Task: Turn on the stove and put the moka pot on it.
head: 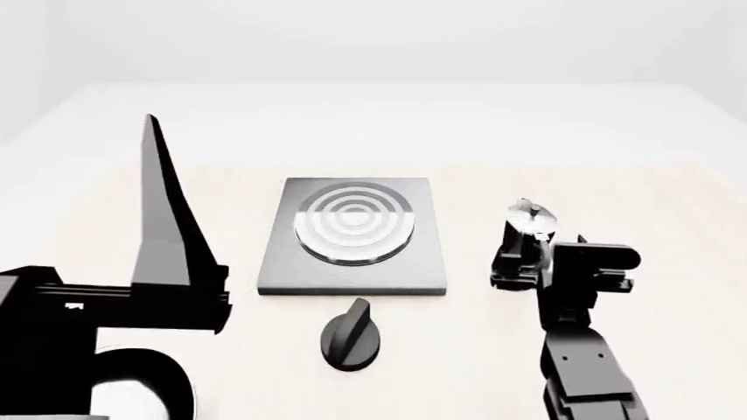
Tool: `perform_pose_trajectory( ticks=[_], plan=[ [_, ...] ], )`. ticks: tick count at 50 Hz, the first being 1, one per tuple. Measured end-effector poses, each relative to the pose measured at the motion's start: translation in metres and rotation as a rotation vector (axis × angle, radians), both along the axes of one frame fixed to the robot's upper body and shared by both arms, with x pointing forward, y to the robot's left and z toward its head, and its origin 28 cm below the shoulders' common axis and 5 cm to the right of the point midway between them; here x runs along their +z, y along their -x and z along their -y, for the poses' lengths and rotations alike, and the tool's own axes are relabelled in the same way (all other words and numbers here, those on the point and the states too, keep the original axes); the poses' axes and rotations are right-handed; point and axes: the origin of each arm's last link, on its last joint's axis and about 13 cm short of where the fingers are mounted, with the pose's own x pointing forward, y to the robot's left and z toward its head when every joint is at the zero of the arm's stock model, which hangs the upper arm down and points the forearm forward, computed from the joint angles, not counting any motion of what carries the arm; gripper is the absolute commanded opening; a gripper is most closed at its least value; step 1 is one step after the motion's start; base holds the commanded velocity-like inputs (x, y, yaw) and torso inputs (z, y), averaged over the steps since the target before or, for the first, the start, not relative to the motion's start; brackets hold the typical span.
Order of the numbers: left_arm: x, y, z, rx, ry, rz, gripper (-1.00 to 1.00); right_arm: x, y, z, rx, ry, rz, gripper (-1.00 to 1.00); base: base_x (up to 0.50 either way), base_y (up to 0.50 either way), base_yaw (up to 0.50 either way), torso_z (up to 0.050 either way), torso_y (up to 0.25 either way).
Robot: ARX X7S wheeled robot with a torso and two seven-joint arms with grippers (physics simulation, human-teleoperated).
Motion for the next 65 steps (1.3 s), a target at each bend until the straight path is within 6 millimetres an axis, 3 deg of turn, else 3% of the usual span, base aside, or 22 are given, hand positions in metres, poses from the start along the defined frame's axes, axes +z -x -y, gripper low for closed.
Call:
perform_pose_trajectory(
  ticks=[34,35,55,65],
  plan=[
    [-0.002,-0.002,0.001,-0.024,0.018,-0.011,1.0,-0.024,0.008,0.0,0.003,0.012,-0.066,1.0,0.0,0.0,0.0,0.0,0.0],
    [-0.002,-0.002,0.001,-0.025,0.018,-0.011,1.0,-0.025,0.008,-0.001,0.003,0.011,-0.065,-1.0,0.0,0.0,0.0,0.0,0.0],
    [-0.004,-0.003,0.002,-0.036,0.027,-0.018,1.0,-0.023,0.008,-0.006,0.045,0.006,-0.051,-1.0,0.0,0.0,0.0,0.0,0.0],
    [-0.004,-0.004,0.002,-0.039,0.029,-0.02,1.0,-0.001,0.0,-0.008,0.04,-0.009,-0.001,-1.0,0.0,0.0,0.0,0.0,0.001]
  ],
)
